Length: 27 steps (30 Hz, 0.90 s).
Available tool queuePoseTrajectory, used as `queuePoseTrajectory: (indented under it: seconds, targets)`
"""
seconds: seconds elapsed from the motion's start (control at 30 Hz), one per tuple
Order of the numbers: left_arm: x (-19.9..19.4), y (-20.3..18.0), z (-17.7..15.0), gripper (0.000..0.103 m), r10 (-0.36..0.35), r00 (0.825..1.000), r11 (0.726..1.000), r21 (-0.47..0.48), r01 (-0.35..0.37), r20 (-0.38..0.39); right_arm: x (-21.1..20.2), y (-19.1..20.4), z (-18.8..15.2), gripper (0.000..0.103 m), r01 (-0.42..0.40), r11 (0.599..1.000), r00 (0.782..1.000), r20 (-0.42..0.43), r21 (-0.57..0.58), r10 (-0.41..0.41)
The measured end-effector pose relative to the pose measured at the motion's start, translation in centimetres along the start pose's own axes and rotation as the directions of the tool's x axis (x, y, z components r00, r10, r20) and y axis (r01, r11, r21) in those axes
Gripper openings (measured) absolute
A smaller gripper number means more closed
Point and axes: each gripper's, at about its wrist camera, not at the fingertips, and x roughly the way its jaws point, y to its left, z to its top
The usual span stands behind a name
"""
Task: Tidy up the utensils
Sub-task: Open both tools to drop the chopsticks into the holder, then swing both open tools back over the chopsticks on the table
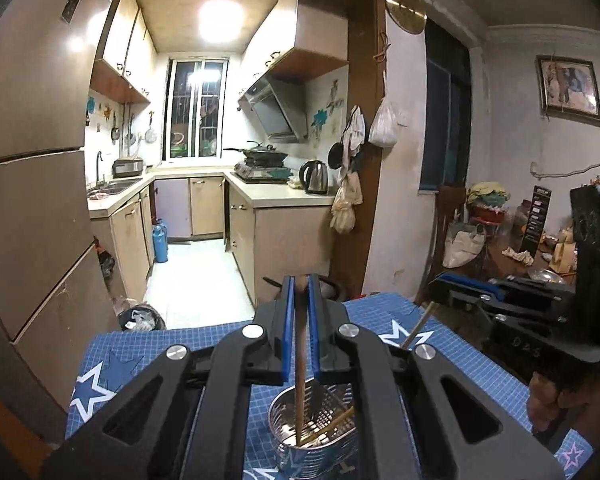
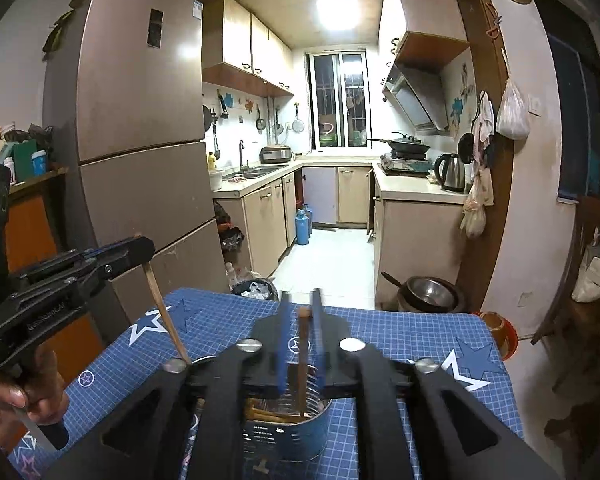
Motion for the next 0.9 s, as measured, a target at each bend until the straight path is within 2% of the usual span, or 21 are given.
queuePoseTrajectory:
  seconds: [0.03, 0.07, 0.17, 0.43, 0.57, 0.7, 0.73, 0.8, 0.9]
  targets:
    - [-0.2, 0.2, 0.0, 0.005, -0.004, 1.000, 1.000, -0.007, 0.004, 0.003, -0.2, -0.1, -0.1, 0.032, 0.003, 1.000, 1.000, 0.007, 0.004, -0.003]
    - [-0.5, 0.5, 0.1, 0.006, -0.009, 1.000, 1.000, -0.018, 0.009, 0.008, -0.4, -0.3, -0.1, 0.033, 0.005, 1.000, 1.000, 0.014, 0.008, -0.005]
    - [-1.4, 1.2, 0.6, 0.013, -0.019, 0.999, 0.999, -0.050, 0.021, 0.028, -1.2, -0.7, 0.0, 0.033, 0.009, 1.000, 1.000, 0.030, 0.017, -0.009]
    - [-4.0, 0.9, 0.4, 0.013, 0.003, 0.999, 1.000, -0.024, -0.002, 0.052, -3.8, -0.9, -0.4, 0.033, 0.021, 1.000, 0.999, 0.038, 0.001, -0.021]
    - [-7.7, 0.9, -1.6, 0.013, -0.016, 0.998, 1.000, -0.018, 0.017, 0.065, -6.8, -1.0, -1.9, 0.033, 0.008, 1.000, 1.000, 0.024, -0.018, -0.008]
    - [-11.8, 0.2, -5.4, 0.014, -0.018, 1.000, 0.999, 0.041, 0.018, 0.000, -10.8, -0.3, -5.6, 0.033, -0.018, 0.998, 1.000, -0.025, -0.062, 0.016]
    - [-12.6, 0.0, -6.3, 0.017, -0.020, 0.999, 0.998, 0.057, 0.022, -0.026, -11.9, 0.0, -7.0, 0.034, -0.022, 0.997, 0.999, -0.041, -0.076, 0.018]
    - [-14.0, -0.5, -8.4, 0.031, -0.016, 0.996, 0.996, 0.089, 0.024, -0.089, -14.2, 0.8, -10.2, 0.038, -0.032, 0.995, 0.997, -0.079, -0.096, 0.024]
    - [-15.6, -1.6, -12.6, 0.032, -0.033, 0.971, 0.990, 0.124, 0.063, -0.235, -17.6, 2.5, -15.7, 0.040, -0.060, 0.992, 0.990, -0.134, -0.113, 0.044]
